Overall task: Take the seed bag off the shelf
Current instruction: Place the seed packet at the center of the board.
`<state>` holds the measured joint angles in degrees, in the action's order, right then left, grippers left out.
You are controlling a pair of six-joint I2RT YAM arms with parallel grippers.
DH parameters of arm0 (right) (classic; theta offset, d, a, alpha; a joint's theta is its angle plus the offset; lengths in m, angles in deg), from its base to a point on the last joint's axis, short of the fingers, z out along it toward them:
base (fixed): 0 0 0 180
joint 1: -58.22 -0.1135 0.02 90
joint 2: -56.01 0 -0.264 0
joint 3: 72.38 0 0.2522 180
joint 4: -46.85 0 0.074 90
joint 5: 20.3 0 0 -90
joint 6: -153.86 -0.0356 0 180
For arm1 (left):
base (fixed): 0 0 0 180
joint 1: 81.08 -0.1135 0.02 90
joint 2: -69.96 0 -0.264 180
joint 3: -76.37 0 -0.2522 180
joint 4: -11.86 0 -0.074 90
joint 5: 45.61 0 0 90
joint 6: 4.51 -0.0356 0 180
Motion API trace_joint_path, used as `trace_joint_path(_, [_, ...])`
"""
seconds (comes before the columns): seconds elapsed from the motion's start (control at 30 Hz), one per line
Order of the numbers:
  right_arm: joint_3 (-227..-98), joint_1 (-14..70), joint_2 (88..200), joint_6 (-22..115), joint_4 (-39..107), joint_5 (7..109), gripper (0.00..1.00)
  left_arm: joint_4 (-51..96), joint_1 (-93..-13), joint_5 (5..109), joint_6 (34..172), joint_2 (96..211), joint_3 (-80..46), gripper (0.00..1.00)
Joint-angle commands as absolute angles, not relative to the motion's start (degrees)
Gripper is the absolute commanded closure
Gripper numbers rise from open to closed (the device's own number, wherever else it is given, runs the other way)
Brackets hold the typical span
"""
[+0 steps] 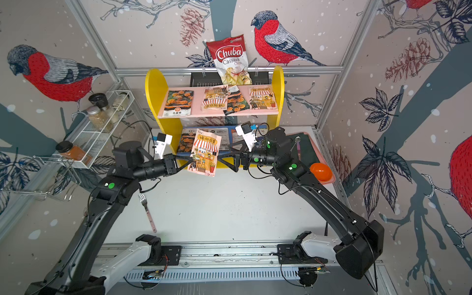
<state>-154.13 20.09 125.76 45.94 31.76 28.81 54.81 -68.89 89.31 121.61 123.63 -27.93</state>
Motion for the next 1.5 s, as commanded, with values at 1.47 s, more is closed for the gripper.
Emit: trace_joint_path(1.47, [-141.4,19.6,113.8,53.5,22.1,48.8,0.00,60.6,-88.2,71.8,106.1,139.0,-47.7,1.00])
